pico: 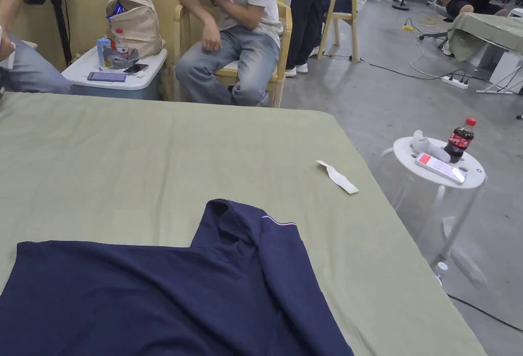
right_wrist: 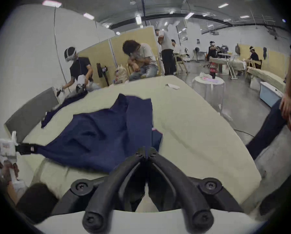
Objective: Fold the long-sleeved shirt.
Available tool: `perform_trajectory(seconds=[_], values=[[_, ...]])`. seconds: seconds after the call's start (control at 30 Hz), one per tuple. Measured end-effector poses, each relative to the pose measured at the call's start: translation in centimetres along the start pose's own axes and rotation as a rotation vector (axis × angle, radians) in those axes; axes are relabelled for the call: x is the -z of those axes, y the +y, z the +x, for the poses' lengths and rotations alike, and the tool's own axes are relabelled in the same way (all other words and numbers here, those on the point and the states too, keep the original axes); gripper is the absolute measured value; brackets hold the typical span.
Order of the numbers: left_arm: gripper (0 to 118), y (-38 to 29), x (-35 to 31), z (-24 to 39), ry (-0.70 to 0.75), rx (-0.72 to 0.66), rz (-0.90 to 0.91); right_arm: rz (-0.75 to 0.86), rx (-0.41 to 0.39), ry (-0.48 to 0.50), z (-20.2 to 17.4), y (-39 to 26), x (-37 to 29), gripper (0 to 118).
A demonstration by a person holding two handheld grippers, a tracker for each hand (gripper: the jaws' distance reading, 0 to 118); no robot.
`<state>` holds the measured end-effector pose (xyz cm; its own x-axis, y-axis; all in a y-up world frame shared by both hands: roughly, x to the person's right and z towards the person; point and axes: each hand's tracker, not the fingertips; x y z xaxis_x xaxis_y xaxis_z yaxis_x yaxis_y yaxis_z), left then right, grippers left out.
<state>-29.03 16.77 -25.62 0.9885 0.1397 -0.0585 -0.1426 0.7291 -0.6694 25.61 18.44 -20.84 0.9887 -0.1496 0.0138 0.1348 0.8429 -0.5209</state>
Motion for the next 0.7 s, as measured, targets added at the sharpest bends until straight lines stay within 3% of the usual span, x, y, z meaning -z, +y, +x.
perform_trajectory(seconds=[0.17, 0.4, 0.43, 0.47, 0.5, 0.53, 0.63, 0.67, 0.7], values=[[5, -2.8, -1.7, -0.6, 0.004, 0.015, -0.073, -0.098, 0.058, -0.020, -0.9, -3.5, -3.1, 1], [6, -3.6, -3.4, 0.1, -0.011, 0.045, -0.086, -0.131, 0.034, -0.085, 0.1, -3.4, -6.0, 1], [14, -3.3, -3.4, 0.4, -0.024, 0.066, -0.122, -0.137, 0.029, -0.109, 0.3, -3.2, -6.2, 3], [33, -2.3, -4.0, 1.7, 0.019, 0.095, -0.105, -0.111, 0.016, -0.152, 0.4, -2.7, -6.7, 10], [59, -1.8, -4.5, 2.2, 0.053, 0.123, -0.081, -0.080, 0.018, -0.176, 0.9, -2.3, -7.1, 20], [75, -0.9, -5.5, 2.7, 0.064, 0.142, -0.028, -0.047, 0.023, -0.182, 0.9, -1.4, -7.6, 28], [72, 2.0, -8.9, 3.9, -0.014, 0.074, 0.131, 0.069, -0.038, -0.161, -0.2, 1.9, -8.7, 32], [67, 3.1, -10.2, 4.5, -0.047, 0.051, 0.184, 0.101, -0.072, -0.150, -0.9, 3.2, -8.9, 32], [52, 3.9, -11.2, 5.1, -0.090, 0.043, 0.235, 0.124, -0.096, -0.117, -1.7, 4.2, -9.1, 32]])
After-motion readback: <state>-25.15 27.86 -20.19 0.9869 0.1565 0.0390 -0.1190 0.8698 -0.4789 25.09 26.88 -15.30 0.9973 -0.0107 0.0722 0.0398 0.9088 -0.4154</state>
